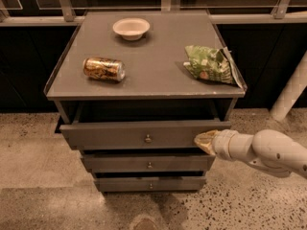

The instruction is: Close top drawer

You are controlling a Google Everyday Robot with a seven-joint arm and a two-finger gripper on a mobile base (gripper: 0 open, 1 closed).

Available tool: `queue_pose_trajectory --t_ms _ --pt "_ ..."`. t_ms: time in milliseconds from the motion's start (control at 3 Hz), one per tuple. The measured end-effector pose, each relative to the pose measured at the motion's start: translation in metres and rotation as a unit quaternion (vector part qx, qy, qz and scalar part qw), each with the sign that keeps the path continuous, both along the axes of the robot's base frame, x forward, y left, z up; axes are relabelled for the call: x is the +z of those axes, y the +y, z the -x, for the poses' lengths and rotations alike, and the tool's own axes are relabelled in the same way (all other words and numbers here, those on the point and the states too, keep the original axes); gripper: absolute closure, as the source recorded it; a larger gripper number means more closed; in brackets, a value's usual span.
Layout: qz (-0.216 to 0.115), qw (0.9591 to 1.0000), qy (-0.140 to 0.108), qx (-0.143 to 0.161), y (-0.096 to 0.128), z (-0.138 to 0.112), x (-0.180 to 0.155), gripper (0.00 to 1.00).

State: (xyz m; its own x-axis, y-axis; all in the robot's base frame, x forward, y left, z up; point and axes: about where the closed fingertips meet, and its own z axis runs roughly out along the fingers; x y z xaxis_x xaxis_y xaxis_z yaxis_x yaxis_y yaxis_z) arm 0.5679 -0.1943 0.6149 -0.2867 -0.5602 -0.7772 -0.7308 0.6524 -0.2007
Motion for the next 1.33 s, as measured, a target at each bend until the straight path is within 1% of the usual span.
queue_pose_trajectory --t_ms 333,667,1000,1333 --pt "0.000 1.0000 0.000 0.000 0.000 0.001 0.000 1.00" --pt "0.007 0.9998 -0.015 -0.015 -0.003 -0.015 0.004 1.00" --pt "0.009 0.9993 -0.020 -0.031 -0.012 -0.024 0.004 1.00" --pt "0.009 0.9993 -0.020 -0.031 -0.012 -0.021 0.004 1.00"
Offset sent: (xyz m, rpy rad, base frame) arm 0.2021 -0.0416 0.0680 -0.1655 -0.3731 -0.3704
